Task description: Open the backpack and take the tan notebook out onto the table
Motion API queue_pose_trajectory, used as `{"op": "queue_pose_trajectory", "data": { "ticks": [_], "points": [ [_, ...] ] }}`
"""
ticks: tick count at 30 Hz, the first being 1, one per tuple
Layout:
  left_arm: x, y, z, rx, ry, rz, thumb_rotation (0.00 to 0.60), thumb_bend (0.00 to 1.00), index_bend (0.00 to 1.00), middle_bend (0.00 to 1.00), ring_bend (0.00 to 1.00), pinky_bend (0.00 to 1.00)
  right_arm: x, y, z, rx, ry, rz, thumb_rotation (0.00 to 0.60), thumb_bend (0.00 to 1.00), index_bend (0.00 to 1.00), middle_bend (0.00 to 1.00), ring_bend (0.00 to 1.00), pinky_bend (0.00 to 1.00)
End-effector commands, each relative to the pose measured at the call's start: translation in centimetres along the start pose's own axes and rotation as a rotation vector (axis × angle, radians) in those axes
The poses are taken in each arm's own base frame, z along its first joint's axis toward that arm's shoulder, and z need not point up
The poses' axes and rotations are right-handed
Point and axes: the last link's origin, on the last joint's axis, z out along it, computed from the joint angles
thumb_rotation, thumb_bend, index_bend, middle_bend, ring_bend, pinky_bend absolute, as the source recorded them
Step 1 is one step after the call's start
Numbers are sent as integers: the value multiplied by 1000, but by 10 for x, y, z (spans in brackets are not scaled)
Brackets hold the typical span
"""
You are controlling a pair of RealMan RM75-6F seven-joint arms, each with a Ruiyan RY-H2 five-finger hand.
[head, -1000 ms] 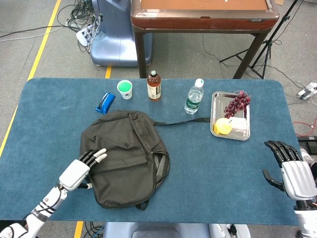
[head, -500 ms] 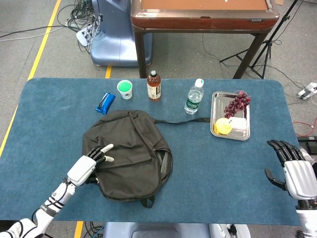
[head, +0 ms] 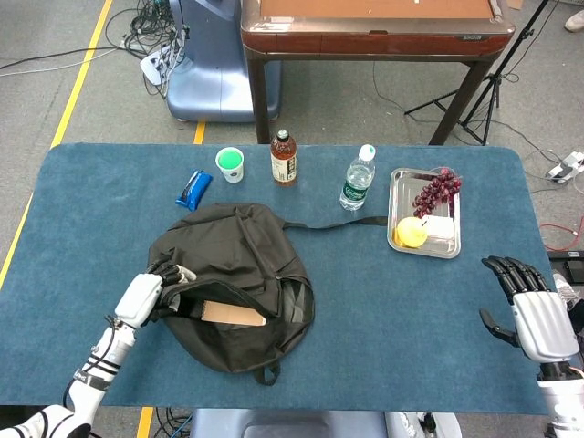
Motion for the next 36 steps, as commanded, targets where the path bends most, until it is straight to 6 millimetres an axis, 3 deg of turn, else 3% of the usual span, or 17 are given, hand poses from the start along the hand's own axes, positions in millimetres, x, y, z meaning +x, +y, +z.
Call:
{"op": "queue_pose_trajectory", "data": {
  "ticks": [1, 5, 17, 23, 36],
  "points": [
    [10, 3, 6, 46, 31, -86, 600, 683, 713, 490, 403, 239, -3, -6, 4, 33, -24, -6, 600, 327, 150, 151, 108, 202],
    [19, 7, 11, 96, 53, -175, 600, 683, 692, 537, 462, 358, -8, -20, 9, 101, -67, -6, 600, 327, 150, 151, 108, 213],
    [30, 17, 18, 174, 99, -189, 600, 682, 643, 550, 477, 493, -39, -86, 28, 432, -301, 9, 600, 326, 150, 161, 108, 213],
    [30, 23, 17, 193, 113, -200, 600, 682, 619, 549, 483, 528, -55, -124, 37, 603, -406, 34, 600, 327, 150, 171, 108, 229],
    [30, 29, 14, 235, 112, -236, 600, 681, 594, 550, 484, 543, -93, -183, 60, 832, -507, 24, 600, 326, 150, 186, 109, 232]
  ]
}}
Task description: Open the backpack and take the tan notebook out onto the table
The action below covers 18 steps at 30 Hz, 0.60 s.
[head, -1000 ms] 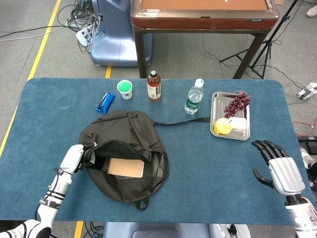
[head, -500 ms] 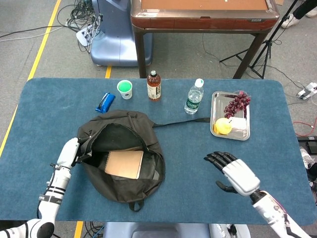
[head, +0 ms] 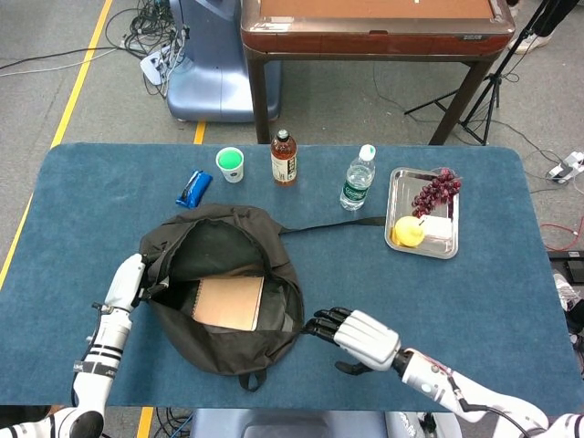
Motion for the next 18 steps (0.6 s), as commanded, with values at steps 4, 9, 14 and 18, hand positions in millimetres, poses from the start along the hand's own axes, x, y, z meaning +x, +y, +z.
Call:
{"op": "queue_pose_trajectory", "data": {
  "ticks": [4, 9, 14, 18],
  "points": [
    [0, 1, -3, 14, 0, -13, 600, 681, 589, 550, 485, 545, -6, -1, 37, 72, -16, -71, 600, 326, 150, 190, 108, 232],
    [-1, 1, -5, 22, 2, -17, 600, 681, 587, 550, 485, 546, -12, 1, 62, 111, 12, -110, 600, 327, 150, 197, 108, 232],
    [-3, 3, -4, 28, 1, -21, 600, 681, 583, 550, 486, 547, -19, 4, 81, 139, 27, -127, 600, 302, 150, 198, 108, 232],
    [-5, 5, -4, 38, -1, -46, 600, 682, 580, 550, 486, 548, -21, 7, 91, 153, 48, -143, 600, 298, 150, 200, 108, 232]
  ]
}}
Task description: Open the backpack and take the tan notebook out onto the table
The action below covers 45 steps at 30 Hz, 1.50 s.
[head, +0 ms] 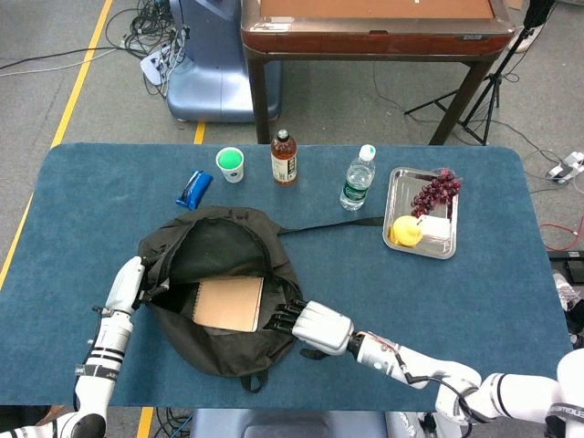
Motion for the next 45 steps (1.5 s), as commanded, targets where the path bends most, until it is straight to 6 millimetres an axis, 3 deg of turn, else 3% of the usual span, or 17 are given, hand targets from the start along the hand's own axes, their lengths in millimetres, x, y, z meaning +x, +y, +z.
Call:
{"op": "queue_pose_trajectory", "data": {
  "ticks": [1, 9, 15, 35, 45],
  "points": [
    [-3, 2, 0, 5, -5, -23, 600, 681, 580, 550, 486, 548, -1, 1, 9, 22, 20, -8, 600, 298, 150, 200, 108, 232],
    [-21, 13, 3, 0, -46, -81, 600, 681, 572, 550, 488, 552, -1, 12, 2, 0, 33, -47, 600, 296, 150, 200, 109, 232],
    [-31, 20, 6, -1, -62, -98, 600, 681, 562, 550, 489, 555, -12, 15, 9, 2, 19, -70, 600, 296, 150, 201, 108, 232],
    [-15, 16, 4, 64, -1, -228, 600, 681, 535, 549, 488, 558, -39, 16, 74, 6, 82, -123, 600, 269, 201, 225, 108, 232],
    [-14, 17, 1, 69, -5, -240, 600, 681, 533, 538, 484, 559, -48, 17, 93, 2, 86, -139, 600, 259, 202, 225, 108, 232]
  ]
}}
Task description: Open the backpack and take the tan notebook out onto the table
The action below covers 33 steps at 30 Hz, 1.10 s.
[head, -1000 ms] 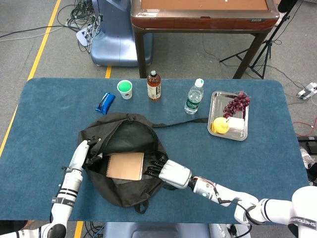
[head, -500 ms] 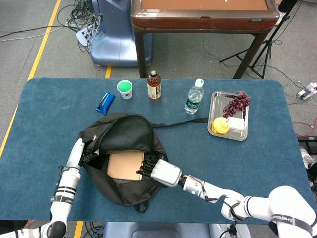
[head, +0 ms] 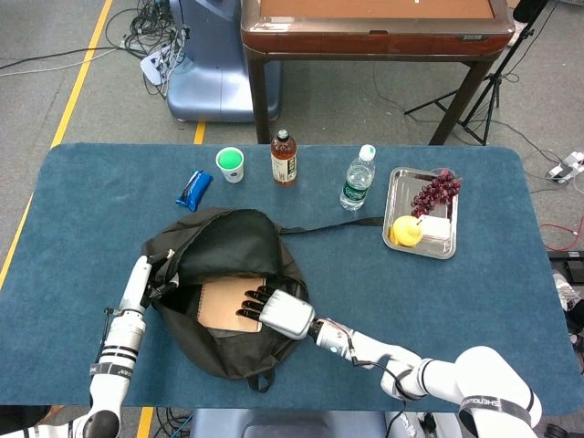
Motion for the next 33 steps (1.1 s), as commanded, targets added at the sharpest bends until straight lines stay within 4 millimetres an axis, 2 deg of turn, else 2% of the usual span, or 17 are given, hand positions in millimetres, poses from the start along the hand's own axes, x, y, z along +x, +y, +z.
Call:
{"op": "queue_pose_trajectory", "data": {
  "ticks": [1, 8, 17, 33],
  "points": [
    [1, 0, -1, 4, 0, -4, 600, 681, 533, 537, 483, 559, -2, 1, 4, -4, 7, -5, 600, 259, 202, 225, 108, 232],
    [2, 0, -2, 9, -2, -9, 600, 681, 532, 533, 479, 559, -5, 5, 10, -14, 16, -17, 600, 258, 202, 225, 108, 232],
    [2, 0, -2, 14, -5, -15, 600, 680, 532, 530, 476, 559, -7, 3, 22, -6, 28, -45, 600, 257, 202, 225, 108, 233],
    [3, 1, -5, 13, -11, -24, 600, 681, 532, 522, 472, 559, -14, -1, 33, -10, 66, -67, 600, 249, 223, 225, 108, 233]
  ]
}}
